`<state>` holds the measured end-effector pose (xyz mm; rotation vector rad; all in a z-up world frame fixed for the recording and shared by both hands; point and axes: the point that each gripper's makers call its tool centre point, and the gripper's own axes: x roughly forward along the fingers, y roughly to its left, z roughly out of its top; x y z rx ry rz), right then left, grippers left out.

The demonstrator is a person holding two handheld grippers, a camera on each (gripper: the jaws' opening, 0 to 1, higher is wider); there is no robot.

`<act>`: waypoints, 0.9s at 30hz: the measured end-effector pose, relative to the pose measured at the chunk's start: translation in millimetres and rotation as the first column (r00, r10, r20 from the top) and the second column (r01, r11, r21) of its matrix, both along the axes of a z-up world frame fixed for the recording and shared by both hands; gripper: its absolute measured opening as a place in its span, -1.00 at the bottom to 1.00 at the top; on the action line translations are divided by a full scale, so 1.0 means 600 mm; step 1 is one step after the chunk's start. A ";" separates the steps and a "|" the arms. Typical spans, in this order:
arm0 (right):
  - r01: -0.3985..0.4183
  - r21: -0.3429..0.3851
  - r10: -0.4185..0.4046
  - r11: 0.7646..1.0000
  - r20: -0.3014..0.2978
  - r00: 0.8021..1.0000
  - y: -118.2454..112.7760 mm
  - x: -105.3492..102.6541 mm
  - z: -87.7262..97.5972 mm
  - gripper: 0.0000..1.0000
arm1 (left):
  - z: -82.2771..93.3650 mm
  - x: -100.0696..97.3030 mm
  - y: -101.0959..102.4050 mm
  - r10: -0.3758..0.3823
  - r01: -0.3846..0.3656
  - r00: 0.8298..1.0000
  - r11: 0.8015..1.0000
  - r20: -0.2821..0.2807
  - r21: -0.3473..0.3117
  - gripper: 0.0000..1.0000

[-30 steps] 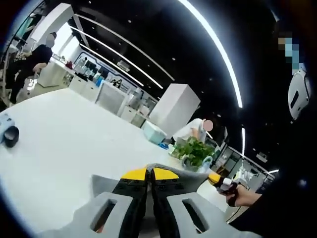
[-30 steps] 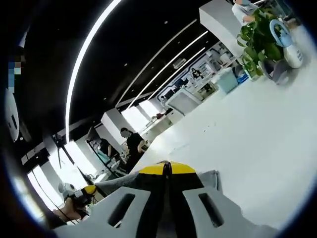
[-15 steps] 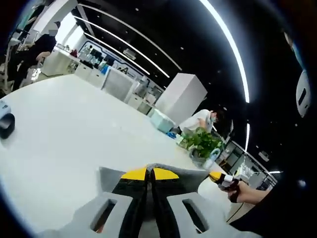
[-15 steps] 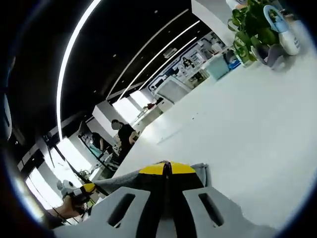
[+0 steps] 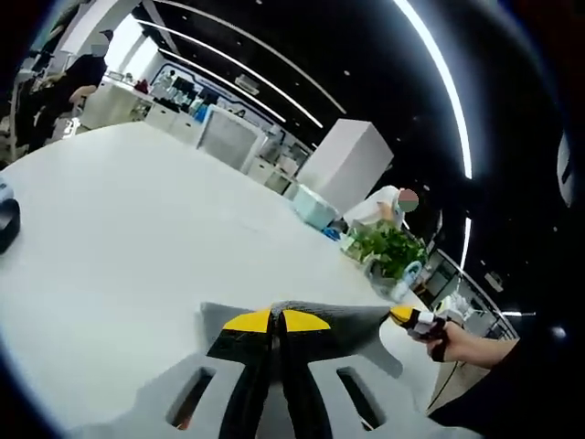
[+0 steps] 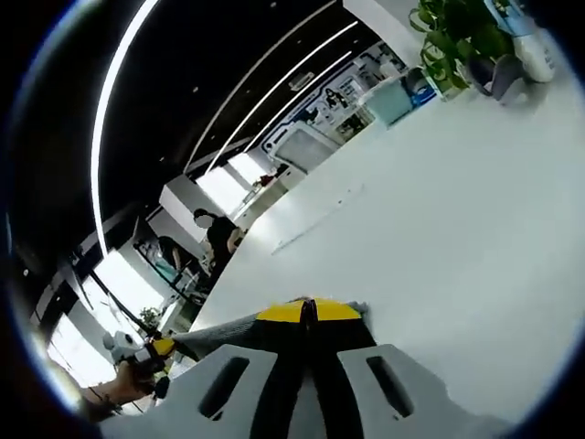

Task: Fold the towel on the table until its edges align and the towel forms a compact rectangular stack.

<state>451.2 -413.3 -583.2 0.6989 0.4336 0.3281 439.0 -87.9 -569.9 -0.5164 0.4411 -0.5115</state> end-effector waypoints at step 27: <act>0.046 0.073 -0.055 0.996 0.123 0.991 0.007 -0.078 0.105 -1.00 | 0.094 -0.070 0.008 0.045 -0.040 0.991 0.998 0.126 -0.039 -0.95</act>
